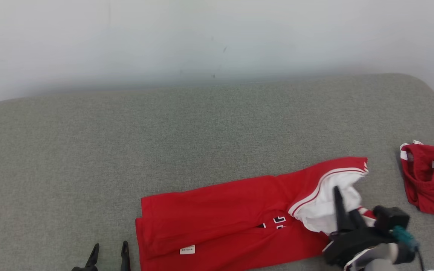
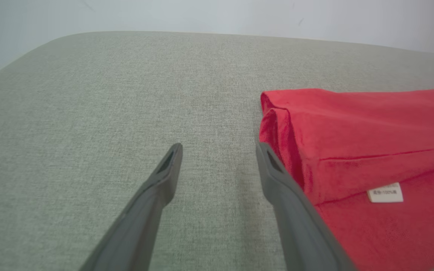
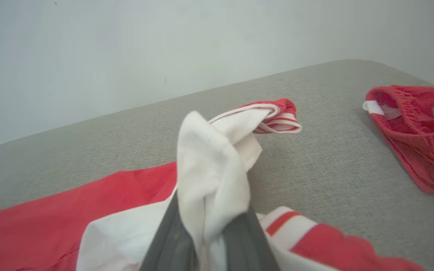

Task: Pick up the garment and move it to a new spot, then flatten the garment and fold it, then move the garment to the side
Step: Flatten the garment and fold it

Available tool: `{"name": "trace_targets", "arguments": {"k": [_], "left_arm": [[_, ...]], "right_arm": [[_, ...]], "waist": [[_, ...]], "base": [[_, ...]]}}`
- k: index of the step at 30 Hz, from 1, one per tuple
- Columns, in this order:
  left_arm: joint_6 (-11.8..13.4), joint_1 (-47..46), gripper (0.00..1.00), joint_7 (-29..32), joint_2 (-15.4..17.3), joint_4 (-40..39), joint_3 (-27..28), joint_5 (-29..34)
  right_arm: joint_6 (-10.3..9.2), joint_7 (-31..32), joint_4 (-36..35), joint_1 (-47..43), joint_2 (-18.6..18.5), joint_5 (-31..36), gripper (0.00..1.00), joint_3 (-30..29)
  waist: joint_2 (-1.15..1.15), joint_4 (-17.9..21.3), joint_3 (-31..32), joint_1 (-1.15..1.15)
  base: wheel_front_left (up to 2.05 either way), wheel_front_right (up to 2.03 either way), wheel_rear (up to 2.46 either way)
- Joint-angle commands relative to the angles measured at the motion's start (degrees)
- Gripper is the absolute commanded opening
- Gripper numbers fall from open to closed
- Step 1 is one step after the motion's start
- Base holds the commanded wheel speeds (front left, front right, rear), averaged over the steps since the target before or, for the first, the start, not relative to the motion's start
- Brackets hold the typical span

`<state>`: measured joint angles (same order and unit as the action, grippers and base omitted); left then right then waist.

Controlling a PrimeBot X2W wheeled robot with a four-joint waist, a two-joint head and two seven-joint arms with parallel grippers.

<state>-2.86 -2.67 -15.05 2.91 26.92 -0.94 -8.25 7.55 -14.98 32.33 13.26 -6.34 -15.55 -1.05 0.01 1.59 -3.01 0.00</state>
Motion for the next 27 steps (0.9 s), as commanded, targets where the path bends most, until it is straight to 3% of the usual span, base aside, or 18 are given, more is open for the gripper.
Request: {"name": "trace_targets", "arguments": {"k": [1,2,14,21,27], "left_arm": [[0.05,0.12,1.00,-0.16,-0.02,0.09,-0.30,-0.39],[0.05,0.12,1.00,-0.16,-0.02,0.09,-0.30,-0.39],[-0.55,-0.90,1.00,-0.16,-0.03,0.76,-3.96,0.71],[-0.60,-1.03,1.00,-0.16,-0.01,1.07,-6.41,0.37],[-0.22,-1.19,1.00,-0.17,-0.03,0.51,-7.77,-0.34]], "right_arm": [[-0.15,-0.20,-1.09,-1.16,0.65,-0.97,0.00,3.76],[-0.15,-0.20,-1.09,-1.16,0.65,-0.97,0.00,3.76],[-0.15,0.01,0.45,1.84,1.26,-8.82,0.00,26.85],[-0.15,0.00,3.91,6.61,2.40,-12.00,0.00,35.27],[-0.15,-0.12,8.01,9.44,3.18,-14.21,0.00,39.18]], "waist": [[-0.01,-0.10,0.08,0.00],[-0.01,-0.10,0.08,0.00],[-0.01,-5.55,-0.34,0.00],[-0.01,-10.42,-0.60,0.00],[-0.01,-13.77,-0.73,0.00]], "base": [[0.00,0.00,0.00],[0.00,0.00,0.00],[0.00,0.00,0.00],[0.00,0.00,0.00],[0.00,0.00,0.00]]}}
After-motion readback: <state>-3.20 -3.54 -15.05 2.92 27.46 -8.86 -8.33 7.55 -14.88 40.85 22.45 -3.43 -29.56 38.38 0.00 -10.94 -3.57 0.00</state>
